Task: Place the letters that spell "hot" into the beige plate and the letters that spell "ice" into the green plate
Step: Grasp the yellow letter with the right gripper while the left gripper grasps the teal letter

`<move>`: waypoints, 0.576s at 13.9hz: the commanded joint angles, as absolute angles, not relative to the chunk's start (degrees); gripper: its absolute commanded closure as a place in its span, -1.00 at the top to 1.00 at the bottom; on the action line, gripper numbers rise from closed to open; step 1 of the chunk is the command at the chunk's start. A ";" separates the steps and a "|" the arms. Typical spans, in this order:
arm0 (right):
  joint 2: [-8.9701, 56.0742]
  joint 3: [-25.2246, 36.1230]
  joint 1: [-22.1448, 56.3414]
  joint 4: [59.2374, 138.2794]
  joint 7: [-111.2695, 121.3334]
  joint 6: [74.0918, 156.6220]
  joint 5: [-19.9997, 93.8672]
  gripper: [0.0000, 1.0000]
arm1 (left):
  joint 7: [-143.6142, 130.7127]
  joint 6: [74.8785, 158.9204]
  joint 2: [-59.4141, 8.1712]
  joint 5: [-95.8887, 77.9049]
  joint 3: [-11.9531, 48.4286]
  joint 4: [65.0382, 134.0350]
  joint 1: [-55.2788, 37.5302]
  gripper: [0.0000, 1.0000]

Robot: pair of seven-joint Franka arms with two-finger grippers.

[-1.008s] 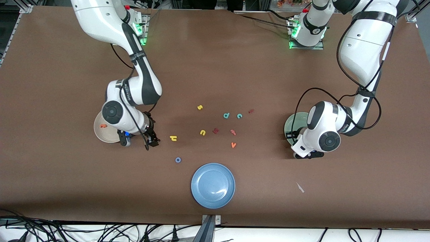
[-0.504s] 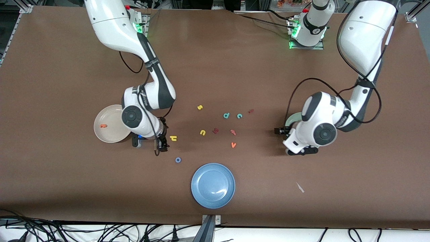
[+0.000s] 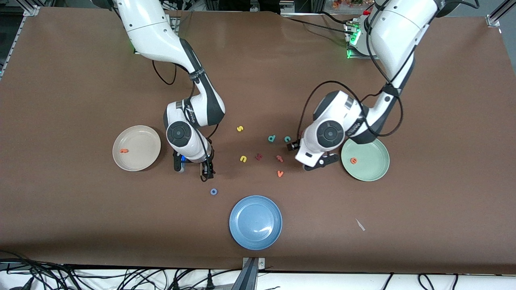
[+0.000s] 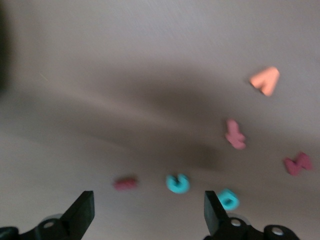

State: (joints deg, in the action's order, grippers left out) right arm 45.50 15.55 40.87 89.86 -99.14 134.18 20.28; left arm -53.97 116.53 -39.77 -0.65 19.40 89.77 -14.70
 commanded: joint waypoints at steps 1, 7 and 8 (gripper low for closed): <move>45.70 16.26 41.57 91.32 -99.41 136.57 19.60 0.95 | -58.00 119.96 -41.56 -2.90 18.81 90.44 -16.61 0.52; 45.79 16.35 41.48 92.46 -98.62 138.25 19.16 0.80 | -58.62 128.67 -41.22 -2.90 18.90 97.47 -16.96 -0.03; 45.79 16.26 41.48 92.63 -98.61 138.25 19.16 0.76 | -58.62 128.67 -41.31 -2.90 18.81 97.47 -17.05 -0.10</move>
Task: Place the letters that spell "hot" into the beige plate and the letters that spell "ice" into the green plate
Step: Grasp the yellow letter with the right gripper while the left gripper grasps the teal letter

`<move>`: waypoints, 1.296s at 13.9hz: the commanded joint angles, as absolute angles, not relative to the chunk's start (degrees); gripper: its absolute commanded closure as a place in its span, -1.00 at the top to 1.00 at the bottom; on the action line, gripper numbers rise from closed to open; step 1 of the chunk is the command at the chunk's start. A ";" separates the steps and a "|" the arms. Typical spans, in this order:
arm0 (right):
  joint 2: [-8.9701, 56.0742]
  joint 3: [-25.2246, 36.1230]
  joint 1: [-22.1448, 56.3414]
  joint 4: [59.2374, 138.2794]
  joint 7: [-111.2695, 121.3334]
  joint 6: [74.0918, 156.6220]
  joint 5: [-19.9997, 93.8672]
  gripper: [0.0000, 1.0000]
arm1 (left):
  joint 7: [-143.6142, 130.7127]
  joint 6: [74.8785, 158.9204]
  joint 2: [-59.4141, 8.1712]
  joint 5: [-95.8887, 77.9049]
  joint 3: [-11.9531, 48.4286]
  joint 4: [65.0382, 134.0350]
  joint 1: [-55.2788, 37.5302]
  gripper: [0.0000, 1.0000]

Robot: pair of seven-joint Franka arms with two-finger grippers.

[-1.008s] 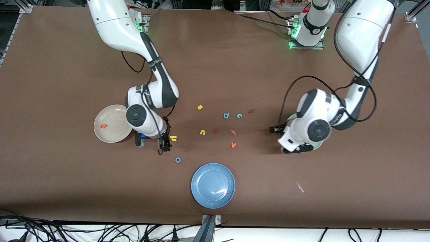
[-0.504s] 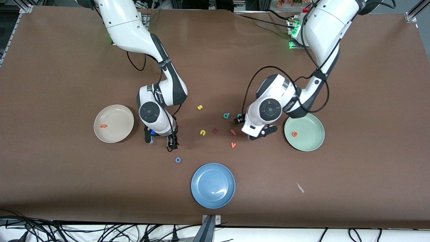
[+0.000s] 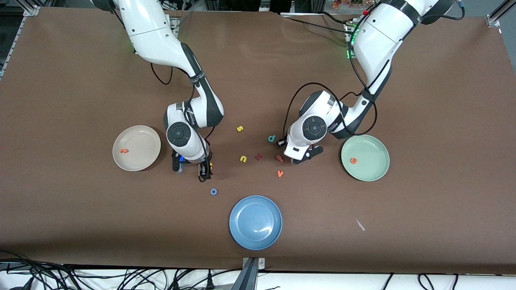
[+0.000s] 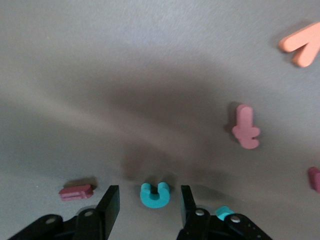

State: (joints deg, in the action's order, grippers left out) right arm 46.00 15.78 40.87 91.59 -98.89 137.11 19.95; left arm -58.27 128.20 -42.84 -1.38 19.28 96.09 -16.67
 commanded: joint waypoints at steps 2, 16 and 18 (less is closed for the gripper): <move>45.79 16.26 41.31 92.81 -98.18 138.16 19.25 0.44 | -58.62 128.67 -41.31 -2.90 18.90 97.47 -17.40 -0.14; 43.87 17.48 39.90 91.50 -86.11 132.92 18.81 -1.00 | -58.62 129.99 -42.63 -2.37 18.81 97.47 -18.02 -0.31; 40.62 20.46 39.90 91.93 -71.00 124.59 18.81 -1.00 | -58.54 130.08 -42.63 -2.37 18.81 97.47 -18.02 -0.47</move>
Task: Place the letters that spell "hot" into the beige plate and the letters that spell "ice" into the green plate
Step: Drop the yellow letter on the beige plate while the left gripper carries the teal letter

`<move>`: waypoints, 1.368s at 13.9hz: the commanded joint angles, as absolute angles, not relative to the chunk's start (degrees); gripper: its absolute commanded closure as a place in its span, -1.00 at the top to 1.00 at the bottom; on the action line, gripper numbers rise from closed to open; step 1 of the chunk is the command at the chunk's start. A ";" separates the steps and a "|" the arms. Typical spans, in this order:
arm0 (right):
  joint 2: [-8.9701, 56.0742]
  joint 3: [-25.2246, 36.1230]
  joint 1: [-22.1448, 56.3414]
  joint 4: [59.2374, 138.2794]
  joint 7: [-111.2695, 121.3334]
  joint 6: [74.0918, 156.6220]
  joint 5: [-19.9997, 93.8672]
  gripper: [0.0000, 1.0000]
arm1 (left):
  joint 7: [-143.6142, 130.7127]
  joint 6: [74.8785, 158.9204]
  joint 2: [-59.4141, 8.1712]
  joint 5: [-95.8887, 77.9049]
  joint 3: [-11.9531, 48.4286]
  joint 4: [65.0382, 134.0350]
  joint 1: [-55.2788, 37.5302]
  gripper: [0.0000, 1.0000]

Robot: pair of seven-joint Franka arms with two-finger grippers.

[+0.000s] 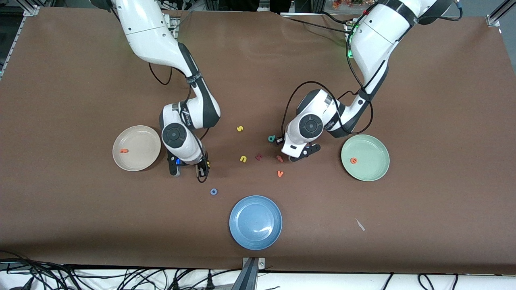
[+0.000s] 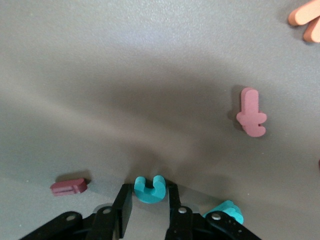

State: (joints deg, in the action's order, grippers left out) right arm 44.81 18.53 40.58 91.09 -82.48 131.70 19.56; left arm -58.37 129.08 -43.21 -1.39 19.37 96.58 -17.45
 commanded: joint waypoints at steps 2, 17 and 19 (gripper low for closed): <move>37.89 23.98 39.99 92.11 -57.55 116.31 18.81 -1.00 | -58.45 130.08 -42.54 -2.29 18.81 97.38 -18.02 -0.92; 28.30 34.63 42.09 111.81 -17.64 126.04 19.16 1.00 | -27.37 108.02 -32.78 3.23 18.37 96.76 1.03 -0.98; 28.74 34.45 44.46 110.22 -21.95 126.04 19.16 1.00 | -22.61 108.02 -33.66 3.96 18.37 97.20 3.51 -0.95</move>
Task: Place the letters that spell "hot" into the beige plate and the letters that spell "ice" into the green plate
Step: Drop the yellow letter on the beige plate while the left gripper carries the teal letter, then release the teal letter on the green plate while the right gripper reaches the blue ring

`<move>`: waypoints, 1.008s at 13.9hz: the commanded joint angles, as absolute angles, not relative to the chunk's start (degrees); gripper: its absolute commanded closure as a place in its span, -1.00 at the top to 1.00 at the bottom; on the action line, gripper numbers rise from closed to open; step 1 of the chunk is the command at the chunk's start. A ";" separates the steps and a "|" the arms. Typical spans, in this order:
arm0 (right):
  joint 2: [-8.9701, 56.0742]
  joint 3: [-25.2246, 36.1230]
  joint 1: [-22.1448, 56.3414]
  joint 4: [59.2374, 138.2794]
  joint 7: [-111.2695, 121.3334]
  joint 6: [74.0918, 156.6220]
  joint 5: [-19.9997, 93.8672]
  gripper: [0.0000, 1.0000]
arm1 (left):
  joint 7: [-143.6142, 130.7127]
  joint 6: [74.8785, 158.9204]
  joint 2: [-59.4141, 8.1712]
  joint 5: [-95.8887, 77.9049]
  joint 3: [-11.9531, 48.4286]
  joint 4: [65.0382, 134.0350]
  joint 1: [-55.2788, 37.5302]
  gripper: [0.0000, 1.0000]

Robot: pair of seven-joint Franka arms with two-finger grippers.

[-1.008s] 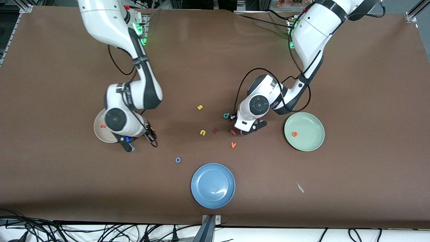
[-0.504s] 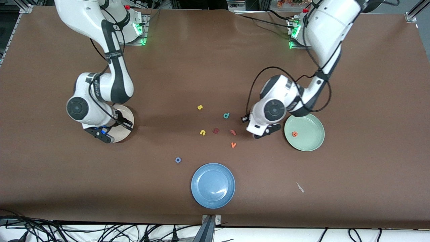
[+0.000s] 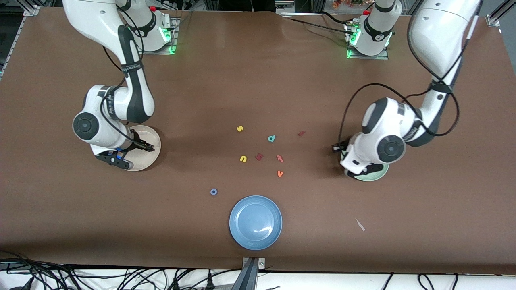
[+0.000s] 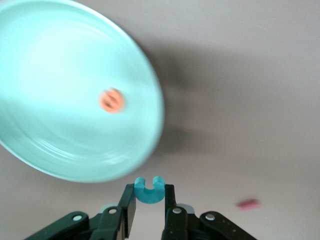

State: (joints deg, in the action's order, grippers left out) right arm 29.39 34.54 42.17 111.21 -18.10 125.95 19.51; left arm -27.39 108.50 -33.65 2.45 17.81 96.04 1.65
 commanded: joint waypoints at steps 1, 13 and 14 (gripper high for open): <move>29.00 34.45 45.52 109.00 -23.02 126.04 19.16 1.00 | -21.63 107.84 -34.71 4.04 18.28 97.56 3.95 -0.95; 46.66 26.99 46.06 82.37 -22.51 122.78 23.55 1.00 | -14.41 107.59 -35.52 8.27 20.12 98.26 9.23 1.00; 48.15 25.68 44.92 80.00 -21.19 122.96 23.55 1.00 | -14.41 106.80 -34.46 8.00 21.87 98.17 9.40 1.00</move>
